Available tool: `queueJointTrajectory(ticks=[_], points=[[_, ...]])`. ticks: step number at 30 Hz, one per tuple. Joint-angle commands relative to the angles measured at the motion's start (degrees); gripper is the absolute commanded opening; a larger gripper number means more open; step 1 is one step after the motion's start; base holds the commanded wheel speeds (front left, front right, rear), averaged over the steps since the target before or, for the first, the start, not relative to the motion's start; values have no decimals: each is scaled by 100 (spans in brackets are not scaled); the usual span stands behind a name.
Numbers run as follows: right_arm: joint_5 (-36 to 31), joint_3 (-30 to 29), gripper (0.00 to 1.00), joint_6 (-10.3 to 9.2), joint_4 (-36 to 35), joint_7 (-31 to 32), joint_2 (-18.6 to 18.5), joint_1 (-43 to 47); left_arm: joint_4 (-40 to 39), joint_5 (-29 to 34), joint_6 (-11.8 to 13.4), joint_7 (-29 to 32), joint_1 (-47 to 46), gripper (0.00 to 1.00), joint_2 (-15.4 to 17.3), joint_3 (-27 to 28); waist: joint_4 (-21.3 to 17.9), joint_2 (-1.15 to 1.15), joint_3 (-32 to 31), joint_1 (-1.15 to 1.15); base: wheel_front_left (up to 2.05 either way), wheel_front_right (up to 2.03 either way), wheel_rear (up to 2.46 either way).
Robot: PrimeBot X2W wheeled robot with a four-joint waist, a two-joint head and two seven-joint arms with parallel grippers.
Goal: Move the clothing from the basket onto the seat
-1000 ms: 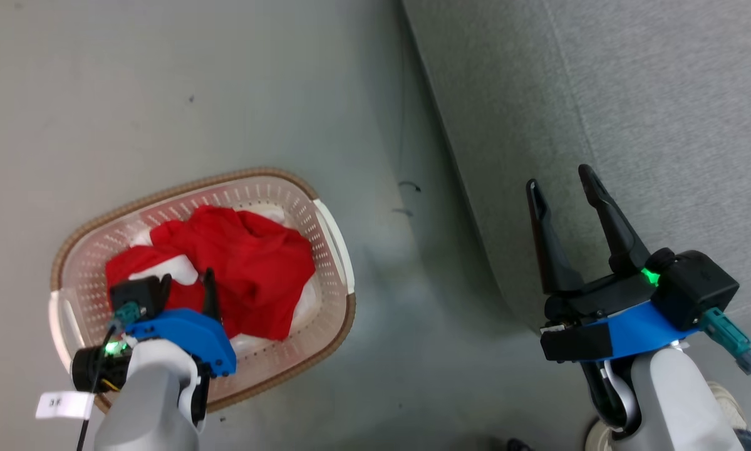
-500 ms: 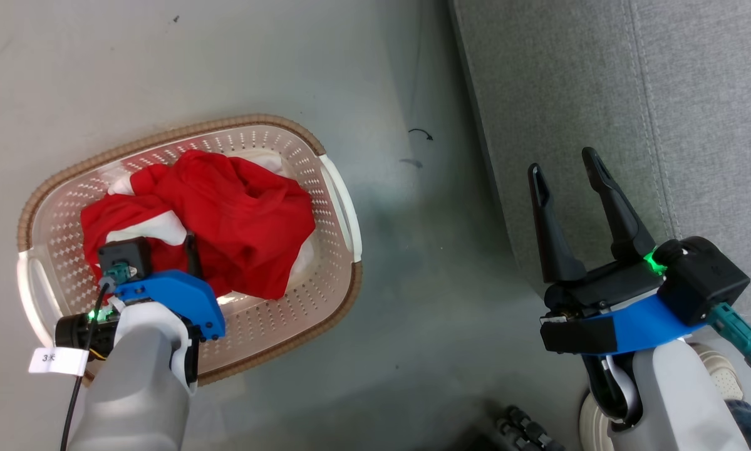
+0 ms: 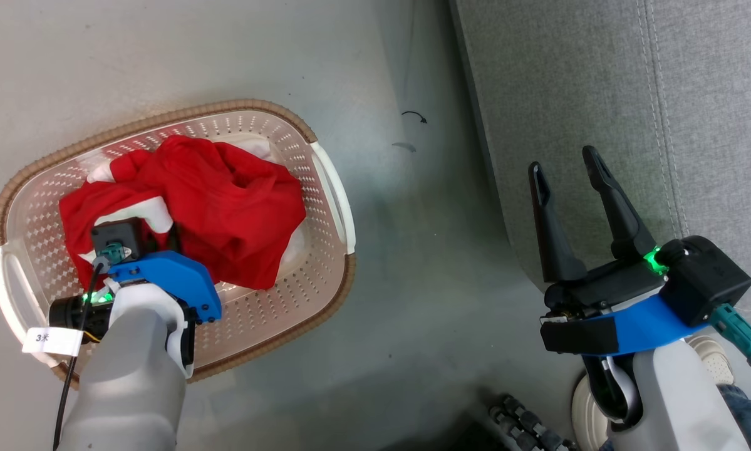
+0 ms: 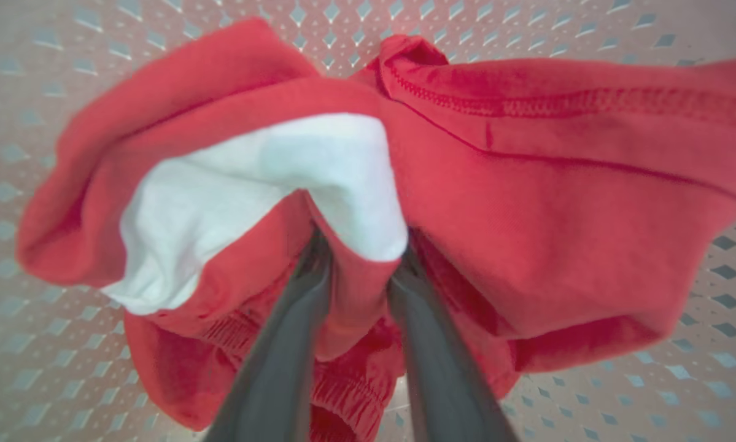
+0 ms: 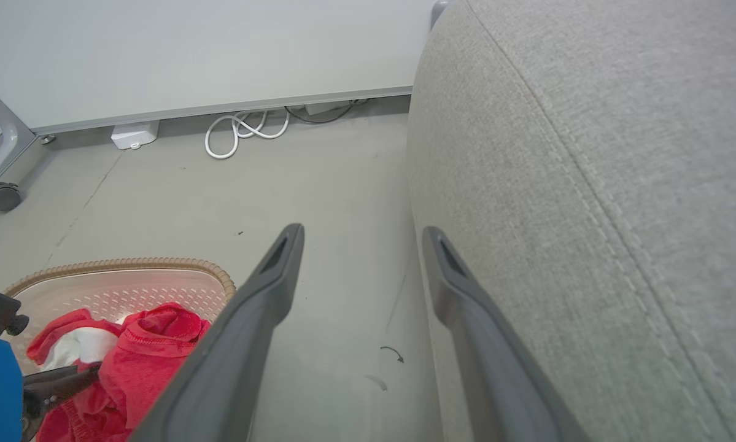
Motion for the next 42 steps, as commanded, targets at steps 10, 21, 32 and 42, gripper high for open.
queueJointTrajectory(ticks=[10, 21, 32, 42], points=[[29, 24, 100, 3, 14, -34, -14, -58, 101, -125, -58, -37, -131, 0, -21, -52, 29, 0, -21, -1, 0, 0, 0], [48, 74, 100, 3, 102, -51, -14, -133, 138, -224, -111, -89, -93, 0, -61, -91, 97, 0, -189, -1, 0, 0, 0], [83, 114, 100, 3, 344, -64, -15, -159, -44, -328, -208, -144, 396, 0, -189, -127, 337, 0, -1011, -1, 0, 0, 0], [-92, -7, 100, 3, 544, 6, -17, 49, -1151, -303, -285, -146, 1315, 0, -279, -245, 741, 0, -2052, -1, 0, 0, 0]])
